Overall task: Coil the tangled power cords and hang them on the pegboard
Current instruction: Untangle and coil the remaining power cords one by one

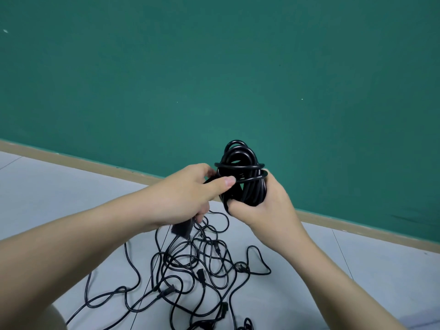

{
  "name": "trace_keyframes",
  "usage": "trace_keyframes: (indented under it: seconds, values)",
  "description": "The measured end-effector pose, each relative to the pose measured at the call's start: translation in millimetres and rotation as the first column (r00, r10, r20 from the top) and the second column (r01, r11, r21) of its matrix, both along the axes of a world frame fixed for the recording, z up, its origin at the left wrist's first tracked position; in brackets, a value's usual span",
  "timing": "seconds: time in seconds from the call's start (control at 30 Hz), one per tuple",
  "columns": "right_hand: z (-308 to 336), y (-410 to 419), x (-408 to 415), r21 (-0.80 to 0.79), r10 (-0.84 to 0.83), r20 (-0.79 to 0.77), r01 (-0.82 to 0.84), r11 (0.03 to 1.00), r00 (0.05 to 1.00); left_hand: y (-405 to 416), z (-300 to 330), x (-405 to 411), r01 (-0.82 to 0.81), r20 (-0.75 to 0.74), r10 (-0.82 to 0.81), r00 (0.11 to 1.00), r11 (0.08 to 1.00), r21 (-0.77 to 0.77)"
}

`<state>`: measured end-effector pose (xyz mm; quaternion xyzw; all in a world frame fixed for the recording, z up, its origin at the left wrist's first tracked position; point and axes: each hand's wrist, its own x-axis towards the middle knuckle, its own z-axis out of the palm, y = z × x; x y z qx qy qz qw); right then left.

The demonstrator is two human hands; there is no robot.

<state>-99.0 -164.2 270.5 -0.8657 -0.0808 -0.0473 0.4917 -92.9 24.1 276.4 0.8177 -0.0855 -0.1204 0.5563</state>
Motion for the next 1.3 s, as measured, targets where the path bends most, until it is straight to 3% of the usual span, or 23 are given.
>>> trace_keyframes:
  seconds: [0.13, 0.3, 0.53, 0.67, 0.87, 1.0, 1.13, 1.3]
  values:
    - [6.4, -9.7, 8.7, 0.045, -0.047, -0.037, 0.048, 0.998, 0.998, 7.0, 6.9, -0.6, -0.017, 0.104, 0.018, 0.994, 1.000, -0.008]
    - [11.9, -8.6, 9.3, 0.149, 0.018, -0.098, -0.003, 0.989, 0.995, 6.6, 12.3, -6.3, 0.085, 0.232, -0.062, 0.971, 0.992, -0.090]
    - [13.1, -8.0, 6.1, 0.247, 0.085, -0.203, -0.033, 0.969, 0.976, 21.3, 20.5, -6.6, 0.286, 0.183, -0.257, 0.949, 0.945, -0.160]
    - [11.1, -7.2, 5.5, 0.246, 0.106, -0.218, -0.051, 0.968, 0.970, 22.0, 21.2, -13.6, 0.297, 0.242, -0.280, 0.929, 0.954, -0.035]
    - [10.9, -3.2, 3.3, 0.289, 0.156, -0.223, -0.088, 0.953, 0.962, 17.8, 22.8, -13.2, 0.210, 0.347, -0.199, 0.916, 0.978, 0.004]
    - [12.6, -5.9, 3.0, 0.309, 0.176, -0.228, -0.100, 0.946, 0.957, 21.3, 16.3, -5.1, 0.073, 0.528, -0.195, 0.827, 0.967, 0.243]
    - [14.3, -6.1, -0.2, 0.331, 0.218, -0.250, -0.129, 0.935, 0.943, 21.6, 14.9, -0.7, 0.129, 0.484, -0.236, 0.843, 0.961, 0.243]
    - [13.1, -6.9, 0.7, 0.359, 0.238, -0.285, -0.127, 0.925, 0.928, 18.1, 18.9, -0.9, 0.224, 0.320, -0.242, 0.916, 0.970, 0.095]
